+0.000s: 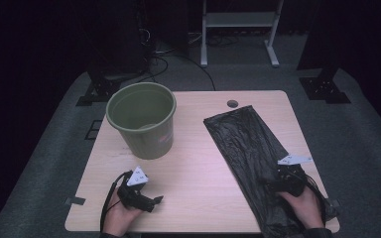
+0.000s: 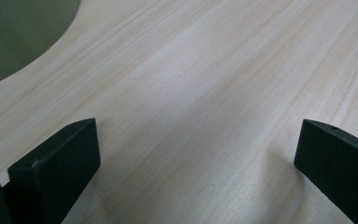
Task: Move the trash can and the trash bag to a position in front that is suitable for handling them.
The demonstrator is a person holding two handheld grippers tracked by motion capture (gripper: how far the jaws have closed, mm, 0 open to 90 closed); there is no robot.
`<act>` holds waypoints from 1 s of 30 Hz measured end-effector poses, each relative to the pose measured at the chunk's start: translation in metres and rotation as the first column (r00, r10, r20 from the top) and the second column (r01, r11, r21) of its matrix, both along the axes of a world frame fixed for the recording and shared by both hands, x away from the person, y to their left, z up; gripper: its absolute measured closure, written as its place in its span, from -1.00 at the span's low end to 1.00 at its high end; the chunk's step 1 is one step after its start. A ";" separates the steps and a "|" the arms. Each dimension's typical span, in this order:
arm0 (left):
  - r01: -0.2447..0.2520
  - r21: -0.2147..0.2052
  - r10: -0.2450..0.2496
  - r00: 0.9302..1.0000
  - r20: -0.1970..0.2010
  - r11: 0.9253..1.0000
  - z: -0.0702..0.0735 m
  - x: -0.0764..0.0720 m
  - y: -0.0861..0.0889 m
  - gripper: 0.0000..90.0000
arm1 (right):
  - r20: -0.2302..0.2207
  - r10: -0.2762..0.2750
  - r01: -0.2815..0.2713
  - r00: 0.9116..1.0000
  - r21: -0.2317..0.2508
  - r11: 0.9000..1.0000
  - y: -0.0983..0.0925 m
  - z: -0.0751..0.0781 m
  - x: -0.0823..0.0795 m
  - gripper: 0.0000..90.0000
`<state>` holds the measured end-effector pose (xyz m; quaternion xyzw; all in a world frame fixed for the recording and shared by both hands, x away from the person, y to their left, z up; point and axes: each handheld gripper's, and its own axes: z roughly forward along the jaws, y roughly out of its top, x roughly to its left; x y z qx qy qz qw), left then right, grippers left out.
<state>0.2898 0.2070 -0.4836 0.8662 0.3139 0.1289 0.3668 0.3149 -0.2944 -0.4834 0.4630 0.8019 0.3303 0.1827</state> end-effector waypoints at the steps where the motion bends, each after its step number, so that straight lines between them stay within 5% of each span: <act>1: 0.001 0.001 -0.001 1.000 -0.003 1.000 0.000 0.000 0.000 -1.00 | 0.004 0.000 0.000 1.000 -0.001 1.000 0.000 0.000 0.000 -0.79; 13: -0.035 -0.040 0.034 0.999 -0.029 0.999 0.008 -0.003 0.003 -1.00 | 0.037 0.005 -0.006 0.999 0.019 1.000 -0.002 -0.004 -0.005 -0.78; 30: -0.086 -0.084 0.085 0.996 -0.008 0.993 0.046 -0.003 0.019 -1.00 | 0.037 0.007 -0.008 0.999 0.019 1.000 -0.002 -0.004 -0.005 -0.78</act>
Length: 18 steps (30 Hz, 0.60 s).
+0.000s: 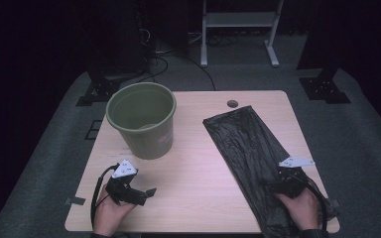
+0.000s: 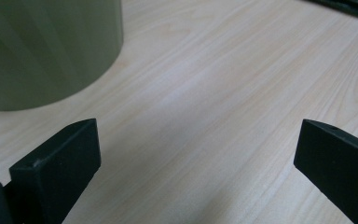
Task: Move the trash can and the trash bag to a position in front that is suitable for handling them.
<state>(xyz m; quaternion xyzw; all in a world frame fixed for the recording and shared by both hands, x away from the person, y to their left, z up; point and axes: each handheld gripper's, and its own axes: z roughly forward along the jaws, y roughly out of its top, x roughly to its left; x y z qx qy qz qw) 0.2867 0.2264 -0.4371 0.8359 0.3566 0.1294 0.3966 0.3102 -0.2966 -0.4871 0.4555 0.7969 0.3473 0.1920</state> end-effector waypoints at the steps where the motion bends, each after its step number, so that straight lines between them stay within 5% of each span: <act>1: 0.000 -0.002 0.000 1.000 0.001 1.000 0.002 0.000 0.000 -1.00 | 0.000 0.000 0.000 1.000 0.000 1.000 0.000 0.000 0.000 -0.78; 18: -0.039 -0.022 0.039 0.999 0.029 0.999 0.051 0.012 0.015 -1.00 | 0.000 0.001 -0.001 1.000 -0.001 1.000 0.000 0.000 0.000 -0.78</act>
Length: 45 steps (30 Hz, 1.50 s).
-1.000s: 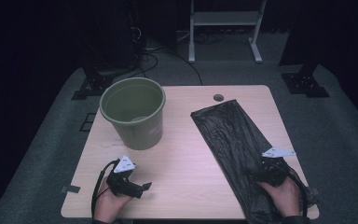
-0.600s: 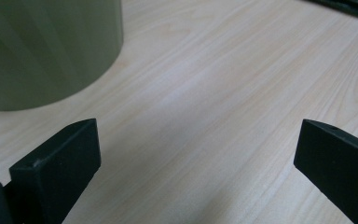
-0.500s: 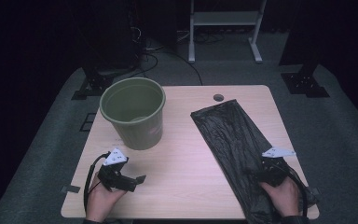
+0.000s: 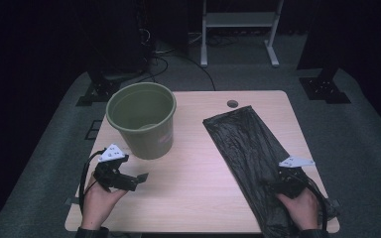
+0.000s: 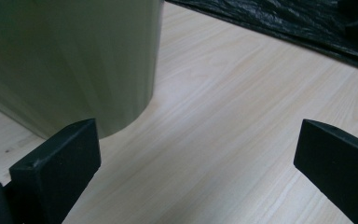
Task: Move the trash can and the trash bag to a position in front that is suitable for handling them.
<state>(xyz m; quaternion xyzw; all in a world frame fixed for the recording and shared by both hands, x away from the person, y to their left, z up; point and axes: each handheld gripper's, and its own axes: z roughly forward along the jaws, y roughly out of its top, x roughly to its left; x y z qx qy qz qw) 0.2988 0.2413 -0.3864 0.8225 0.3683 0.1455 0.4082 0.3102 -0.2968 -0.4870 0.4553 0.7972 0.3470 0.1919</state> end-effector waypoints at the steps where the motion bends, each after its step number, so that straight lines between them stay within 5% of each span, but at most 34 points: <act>1: -0.002 0.002 0.002 1.000 0.000 1.000 0.002 0.000 0.001 -1.00 | 0.000 0.000 0.000 1.000 0.000 1.000 0.000 0.000 0.000 -0.78; 23: -0.049 0.007 0.049 0.998 0.034 0.999 0.050 0.018 0.020 -1.00 | 0.000 0.000 0.000 1.000 0.000 1.000 0.000 0.000 0.000 -0.78; 45: 0.013 -0.011 -0.012 0.996 0.087 1.000 0.095 0.024 -0.002 -1.00 | 0.000 0.001 -0.001 1.000 0.000 1.000 0.000 0.000 0.000 -0.78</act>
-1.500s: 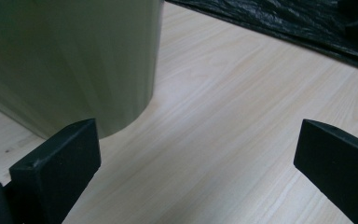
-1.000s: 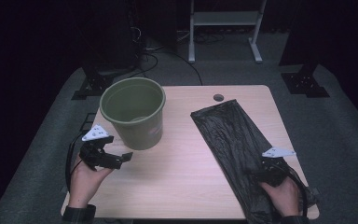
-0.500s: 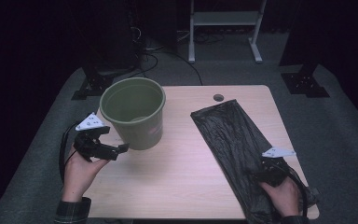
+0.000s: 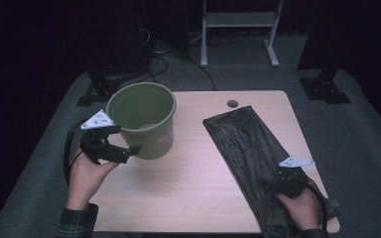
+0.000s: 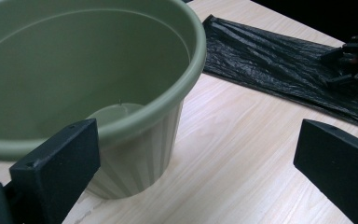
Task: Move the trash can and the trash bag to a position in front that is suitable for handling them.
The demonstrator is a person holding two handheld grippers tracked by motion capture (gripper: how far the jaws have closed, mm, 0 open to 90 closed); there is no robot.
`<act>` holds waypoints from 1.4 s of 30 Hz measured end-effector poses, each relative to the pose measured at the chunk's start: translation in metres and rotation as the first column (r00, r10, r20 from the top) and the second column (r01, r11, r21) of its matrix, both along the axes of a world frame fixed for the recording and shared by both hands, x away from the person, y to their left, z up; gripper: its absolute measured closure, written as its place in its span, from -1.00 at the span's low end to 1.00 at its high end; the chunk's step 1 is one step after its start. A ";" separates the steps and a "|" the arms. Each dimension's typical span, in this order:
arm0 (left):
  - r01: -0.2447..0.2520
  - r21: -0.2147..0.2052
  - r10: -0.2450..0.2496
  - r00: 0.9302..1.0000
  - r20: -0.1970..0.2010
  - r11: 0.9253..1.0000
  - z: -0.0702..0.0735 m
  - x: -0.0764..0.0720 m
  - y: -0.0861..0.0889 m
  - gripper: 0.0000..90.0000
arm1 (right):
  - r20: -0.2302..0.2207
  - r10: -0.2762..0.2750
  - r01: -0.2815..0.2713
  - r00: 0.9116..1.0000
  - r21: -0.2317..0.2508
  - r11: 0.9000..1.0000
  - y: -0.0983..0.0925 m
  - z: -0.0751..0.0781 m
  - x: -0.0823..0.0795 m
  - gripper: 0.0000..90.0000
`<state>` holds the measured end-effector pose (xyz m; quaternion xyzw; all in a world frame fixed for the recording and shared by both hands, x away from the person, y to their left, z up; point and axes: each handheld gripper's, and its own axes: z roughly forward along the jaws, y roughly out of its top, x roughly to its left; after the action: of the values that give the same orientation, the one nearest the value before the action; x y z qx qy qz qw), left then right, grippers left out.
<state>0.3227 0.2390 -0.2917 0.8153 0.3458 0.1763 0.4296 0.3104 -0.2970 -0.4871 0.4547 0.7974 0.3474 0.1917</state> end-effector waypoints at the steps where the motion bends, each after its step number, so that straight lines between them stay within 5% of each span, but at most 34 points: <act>1: 0.007 -0.002 -0.007 1.000 0.002 1.000 0.002 0.003 -0.003 -1.00 | 0.000 0.000 0.000 1.000 0.000 1.000 0.000 0.000 0.000 -0.78; 10: 0.030 0.008 -0.030 1.000 0.005 1.000 0.002 0.020 -0.017 -0.87 | 0.000 0.001 -0.001 1.000 0.000 1.000 0.000 0.000 0.000 -0.78; 20: 0.049 0.034 -0.048 0.998 -0.027 0.998 -0.003 0.042 -0.031 -0.50 | 0.000 0.003 -0.003 1.000 0.001 1.000 0.000 0.000 0.000 -0.78; 21: 0.060 0.037 -0.059 0.998 -0.026 0.998 -0.004 0.043 -0.032 -0.25 | 0.000 0.003 -0.003 1.000 0.001 1.000 0.000 0.000 0.000 -0.78; 25: 0.064 0.067 -0.063 0.998 -0.005 0.996 -0.005 0.047 -0.034 -0.02 | -0.001 0.004 -0.004 1.000 0.000 1.000 0.000 0.000 0.000 -0.78; 31: 0.079 0.073 -0.076 0.996 -0.041 0.994 -0.008 0.054 -0.037 0.36 | -0.001 0.003 -0.003 1.000 0.000 1.000 0.000 0.000 0.000 -0.78; 42: 0.115 0.057 -0.110 0.991 -0.071 0.992 -0.011 0.059 -0.040 0.58 | -0.001 0.003 -0.003 1.000 0.000 1.000 0.000 0.000 0.000 -0.78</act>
<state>0.3813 0.1989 -0.3029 0.8517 0.3082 0.1344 0.4019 0.3105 -0.2973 -0.4870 0.4536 0.7981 0.3477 0.1907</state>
